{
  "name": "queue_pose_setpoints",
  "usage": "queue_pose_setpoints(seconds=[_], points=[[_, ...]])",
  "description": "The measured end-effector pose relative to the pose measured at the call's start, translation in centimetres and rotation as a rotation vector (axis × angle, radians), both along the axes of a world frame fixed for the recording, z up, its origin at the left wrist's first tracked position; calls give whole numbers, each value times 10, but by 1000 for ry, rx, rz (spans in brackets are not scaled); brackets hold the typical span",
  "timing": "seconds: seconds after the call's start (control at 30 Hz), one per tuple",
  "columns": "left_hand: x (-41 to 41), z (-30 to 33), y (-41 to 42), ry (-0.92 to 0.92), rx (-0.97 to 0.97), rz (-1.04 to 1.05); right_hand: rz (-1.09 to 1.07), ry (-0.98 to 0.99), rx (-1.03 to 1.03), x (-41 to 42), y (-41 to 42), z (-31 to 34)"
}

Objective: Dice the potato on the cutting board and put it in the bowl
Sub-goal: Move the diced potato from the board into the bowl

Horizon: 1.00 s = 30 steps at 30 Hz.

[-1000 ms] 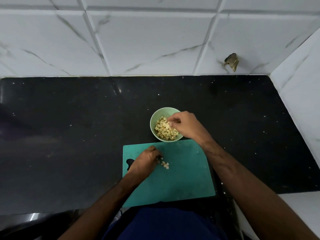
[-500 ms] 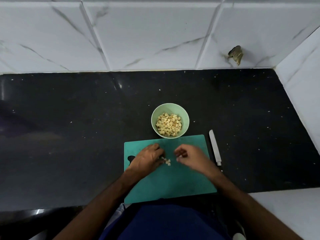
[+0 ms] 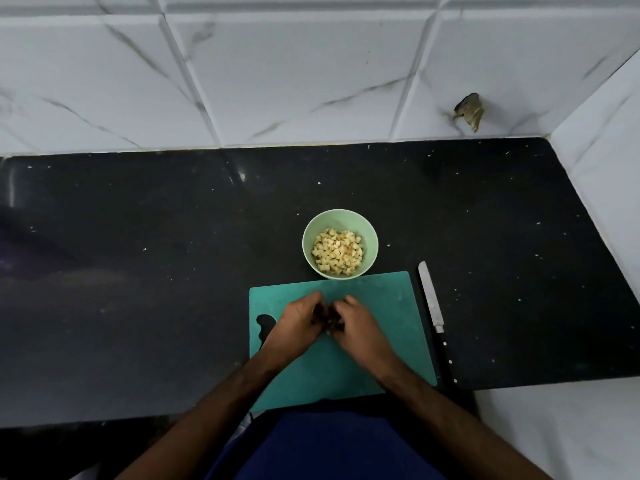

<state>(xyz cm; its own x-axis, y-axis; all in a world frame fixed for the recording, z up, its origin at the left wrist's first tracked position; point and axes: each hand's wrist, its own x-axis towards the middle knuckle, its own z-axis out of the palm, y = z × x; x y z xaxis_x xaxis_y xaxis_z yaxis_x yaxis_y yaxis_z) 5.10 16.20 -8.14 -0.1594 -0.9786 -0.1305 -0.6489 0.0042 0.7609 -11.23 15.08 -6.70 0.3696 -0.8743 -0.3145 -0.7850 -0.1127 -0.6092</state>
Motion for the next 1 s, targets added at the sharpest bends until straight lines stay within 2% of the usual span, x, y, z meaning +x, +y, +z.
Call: queue_pose_setpoints(seconds=[0.23,0.4,0.5,0.6,0.7,0.73,0.8,0.87,0.9,1.0], points=[[7,0,5,-19,-33,-6,165,145,-53,7,-4,11],[16,-3,8,-65,-50,16,381,286,-190,16,0,19],[18,-5,8,-38,-45,-6,394,274,-211,13,-3,19],[18,-4,6,-73,-85,-72,91,60,-2,-4,-20,16],[18,-3,5,-148,-99,-141,-270,-362,460,-29,-37,33],[18,-3,5,-181,-106,-157,-322,-497,583,-35,-41,43],[17,-4,5,-248,-129,-182,-342,-675,651,-43,-53,65],[15,-4,5,-283,-149,-205,-355,-741,526,-43,-72,82],[14,-4,5,-287,-155,-219,-360,-712,398,-41,-82,89],[11,-3,2,-289,-149,-261,-244,-364,-53,-27,-110,94]])
